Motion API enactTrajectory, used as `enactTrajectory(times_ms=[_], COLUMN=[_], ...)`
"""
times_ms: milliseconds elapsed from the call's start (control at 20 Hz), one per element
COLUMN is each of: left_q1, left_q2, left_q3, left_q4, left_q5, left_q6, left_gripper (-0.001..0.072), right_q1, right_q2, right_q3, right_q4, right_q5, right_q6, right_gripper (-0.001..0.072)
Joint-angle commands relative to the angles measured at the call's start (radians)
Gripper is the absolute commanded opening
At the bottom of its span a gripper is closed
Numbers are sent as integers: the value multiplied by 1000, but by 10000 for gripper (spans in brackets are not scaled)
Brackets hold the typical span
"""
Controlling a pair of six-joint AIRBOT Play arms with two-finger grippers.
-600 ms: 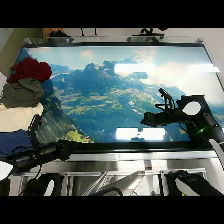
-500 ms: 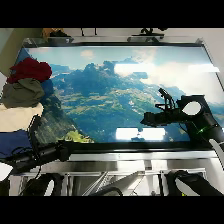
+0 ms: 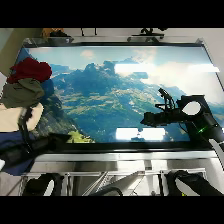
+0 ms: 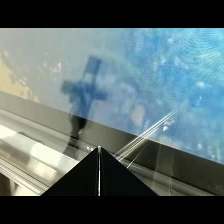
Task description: Fold the shirts.
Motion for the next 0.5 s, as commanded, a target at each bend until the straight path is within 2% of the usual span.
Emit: enactTrajectory(times_ms=[0,100,150,200,350,450], left_q1=[1,1,1,1,19,61], left_q2=[-200,-358,-443,-525,-824,-1054], left_q3=[258,415,489,554,786,961], left_q4=[356,479,537,590,725,755], left_q5=[34,55,79,117,230,275], left_q6=[-37,-56,-56,-72,-74,-45], left_gripper=[13,20,337,703,701,701], right_q1=[1,1,1,1,1,1], right_q2=[-1,0,0,0,0,0], right_q3=[0,0,0,0,0,0], right_q4=[0,0,0,0,0,0], right_q5=[0,0,0,0,0,0], right_q6=[0,0,0,0,0,0], right_gripper=[19,19,19,19,19,19])
